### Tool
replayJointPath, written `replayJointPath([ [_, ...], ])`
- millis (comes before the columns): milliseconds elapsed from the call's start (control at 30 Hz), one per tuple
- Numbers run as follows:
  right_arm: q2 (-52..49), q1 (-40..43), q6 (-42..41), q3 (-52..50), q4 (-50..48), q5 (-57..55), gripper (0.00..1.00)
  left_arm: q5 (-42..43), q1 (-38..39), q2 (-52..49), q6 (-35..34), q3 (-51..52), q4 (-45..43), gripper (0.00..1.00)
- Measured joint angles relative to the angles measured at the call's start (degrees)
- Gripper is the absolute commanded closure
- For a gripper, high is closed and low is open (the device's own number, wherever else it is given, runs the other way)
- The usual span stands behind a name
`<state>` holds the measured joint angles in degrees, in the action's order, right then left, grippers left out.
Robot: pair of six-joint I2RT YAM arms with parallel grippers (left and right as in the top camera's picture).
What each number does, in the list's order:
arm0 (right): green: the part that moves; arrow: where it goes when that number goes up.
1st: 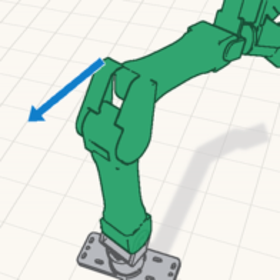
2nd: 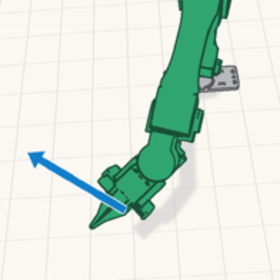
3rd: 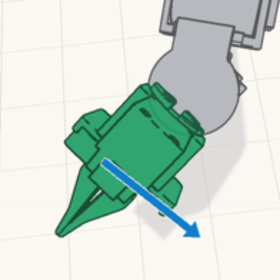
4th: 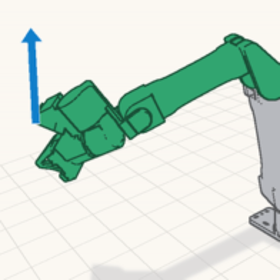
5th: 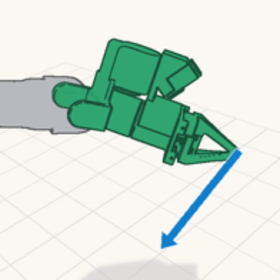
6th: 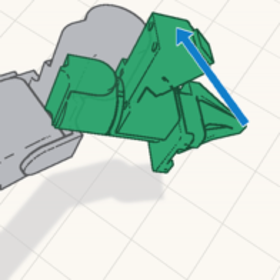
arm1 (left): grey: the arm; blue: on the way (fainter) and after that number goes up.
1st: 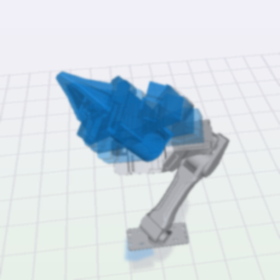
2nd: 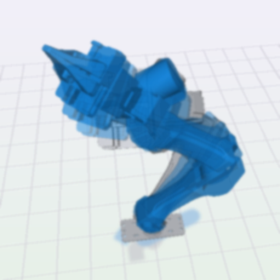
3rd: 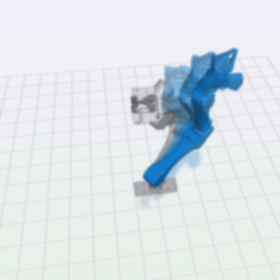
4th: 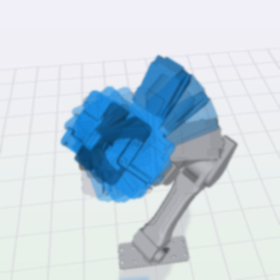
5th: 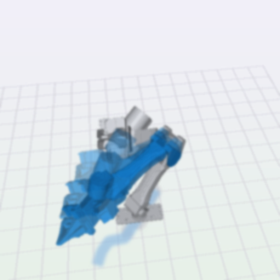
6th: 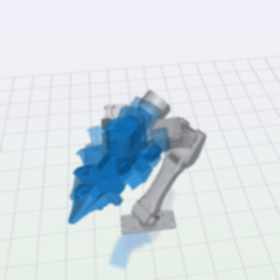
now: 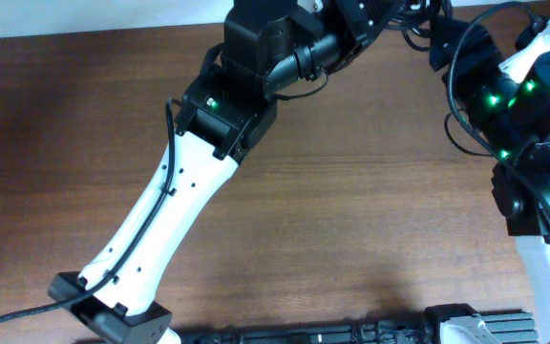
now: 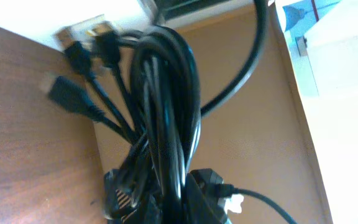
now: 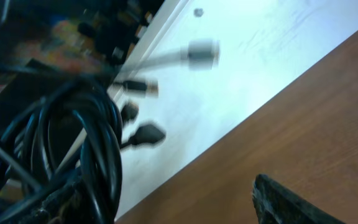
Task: Untangle cables
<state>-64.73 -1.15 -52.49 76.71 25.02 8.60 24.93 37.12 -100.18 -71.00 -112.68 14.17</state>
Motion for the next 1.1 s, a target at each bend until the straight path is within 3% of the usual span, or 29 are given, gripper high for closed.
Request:
replayJointPath([
  [167,0.0,0.0,0.0,0.0,-0.6,-2.5,0.22,4.5,0.0,0.0,-0.2,0.0,0.5,1.0],
  [233,0.0,0.0,-0.1,0.0,0.5,-1.8,0.28,5.0,0.0,0.0,-0.2,0.0,0.4,1.0],
  [300,0.0,0.0,-0.1,0.1,4.1,-0.6,0.43,5.3,0.0,0.0,-0.2,0.1,-0.3,1.0],
  [500,0.0,0.0,2.6,0.2,7.5,0.8,0.47,6.0,0.3,0.0,-0.2,0.2,-2.9,1.0],
  [733,0.0,0.0,10.8,0.4,13.0,-0.5,0.47,8.3,-0.4,0.0,-0.2,0.4,-5.3,1.0],
  [833,0.0,-0.1,13.2,0.7,15.3,-5.3,0.43,11.1,-1.7,-0.1,-0.4,0.6,-5.5,1.0],
  [933,0.0,-0.1,19.2,0.7,15.0,-7.3,0.41,14.8,-4.3,-0.1,0.3,0.7,-6.8,1.0],
  [1100,-0.1,0.0,36.0,0.6,16.6,-10.2,0.39,18.8,-8.2,-0.2,6.7,0.7,-9.6,1.0],
])
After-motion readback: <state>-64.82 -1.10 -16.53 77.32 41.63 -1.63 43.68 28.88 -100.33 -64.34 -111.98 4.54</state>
